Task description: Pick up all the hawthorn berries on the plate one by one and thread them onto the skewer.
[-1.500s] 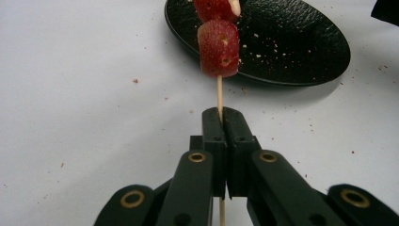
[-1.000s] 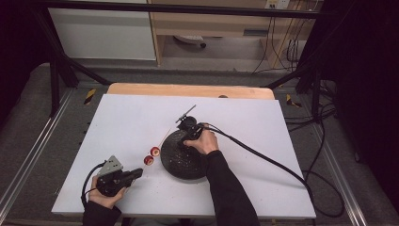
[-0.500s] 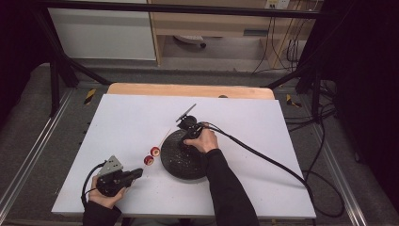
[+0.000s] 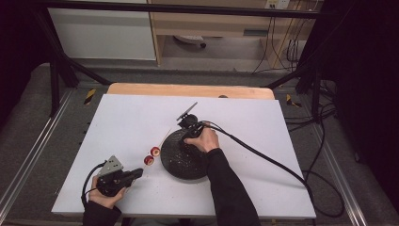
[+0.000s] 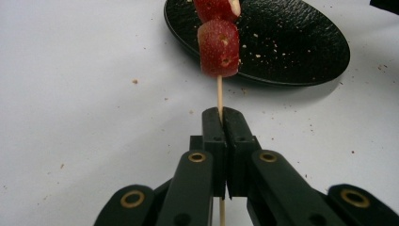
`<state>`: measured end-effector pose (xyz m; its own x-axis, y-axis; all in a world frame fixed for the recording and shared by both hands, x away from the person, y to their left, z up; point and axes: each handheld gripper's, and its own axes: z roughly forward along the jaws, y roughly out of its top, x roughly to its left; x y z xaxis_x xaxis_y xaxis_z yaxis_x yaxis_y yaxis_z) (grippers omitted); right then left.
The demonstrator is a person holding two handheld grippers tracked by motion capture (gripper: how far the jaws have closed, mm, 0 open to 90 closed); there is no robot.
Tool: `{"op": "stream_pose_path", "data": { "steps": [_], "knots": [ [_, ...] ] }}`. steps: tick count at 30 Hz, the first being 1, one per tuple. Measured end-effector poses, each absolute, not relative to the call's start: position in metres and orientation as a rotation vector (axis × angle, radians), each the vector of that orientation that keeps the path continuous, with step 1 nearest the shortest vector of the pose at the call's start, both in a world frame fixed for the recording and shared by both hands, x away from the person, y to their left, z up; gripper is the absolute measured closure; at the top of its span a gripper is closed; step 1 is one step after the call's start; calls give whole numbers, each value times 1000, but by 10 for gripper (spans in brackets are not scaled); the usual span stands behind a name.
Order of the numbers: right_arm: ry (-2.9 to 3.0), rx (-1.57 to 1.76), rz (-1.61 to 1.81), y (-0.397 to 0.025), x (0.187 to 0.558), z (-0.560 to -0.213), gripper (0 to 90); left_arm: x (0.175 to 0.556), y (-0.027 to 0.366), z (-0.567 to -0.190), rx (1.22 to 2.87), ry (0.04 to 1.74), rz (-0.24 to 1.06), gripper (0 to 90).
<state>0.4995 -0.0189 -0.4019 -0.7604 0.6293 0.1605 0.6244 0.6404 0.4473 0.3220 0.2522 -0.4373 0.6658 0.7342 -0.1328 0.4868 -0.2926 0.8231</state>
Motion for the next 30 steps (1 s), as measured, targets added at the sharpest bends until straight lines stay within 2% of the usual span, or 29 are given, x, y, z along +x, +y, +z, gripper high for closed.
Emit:
{"op": "stream_pose_path", "data": {
  "steps": [15, 30],
  "knots": [
    [2815, 1108, 828, -29, 487, -380, 633, 321, 251, -437, 1956, 946, 341, 883],
    [2681, 1171, 1117, -59, 462, -375, 634, 320, 247, -436, 1957, 943, 347, 883]
  ]
}}
